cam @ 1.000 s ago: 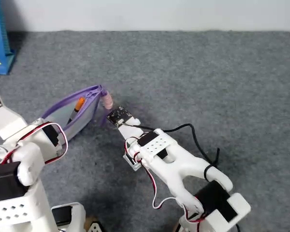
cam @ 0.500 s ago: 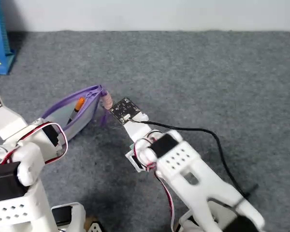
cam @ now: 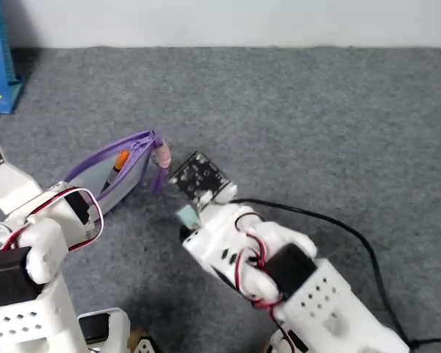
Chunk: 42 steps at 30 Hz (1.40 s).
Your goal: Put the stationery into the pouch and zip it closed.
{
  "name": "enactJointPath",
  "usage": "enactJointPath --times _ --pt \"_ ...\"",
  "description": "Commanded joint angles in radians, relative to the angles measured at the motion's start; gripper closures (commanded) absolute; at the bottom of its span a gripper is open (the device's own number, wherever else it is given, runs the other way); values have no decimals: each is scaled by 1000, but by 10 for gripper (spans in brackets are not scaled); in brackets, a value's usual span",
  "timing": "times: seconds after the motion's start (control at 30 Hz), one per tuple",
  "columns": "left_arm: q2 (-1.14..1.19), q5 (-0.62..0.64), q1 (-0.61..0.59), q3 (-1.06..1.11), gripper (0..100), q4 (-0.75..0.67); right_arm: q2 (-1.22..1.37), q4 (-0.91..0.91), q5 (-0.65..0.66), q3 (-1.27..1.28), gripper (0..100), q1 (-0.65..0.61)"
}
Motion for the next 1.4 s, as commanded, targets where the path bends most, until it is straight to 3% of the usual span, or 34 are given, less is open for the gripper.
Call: enactJointPath --times 0.0,0.53,0.87,0.97,1.1,1.37 --pt "6 9 5 4 988 11 -68 -154 -8 -11 991 -44" --pt "6 9 5 15 988 6 -58 -998 -11 21 991 -81" --pt "6 9 5 13 988 5 216 -1649 -8 215 991 -76" --pt "6 9 5 13 988 5 291 -1718 -11 221 991 -74" --pt "6 9 5 13 988 5 346 -1727 -107 221 991 -74" --pt "6 9 5 13 988 6 303 -1719 -172 338 990 -62"
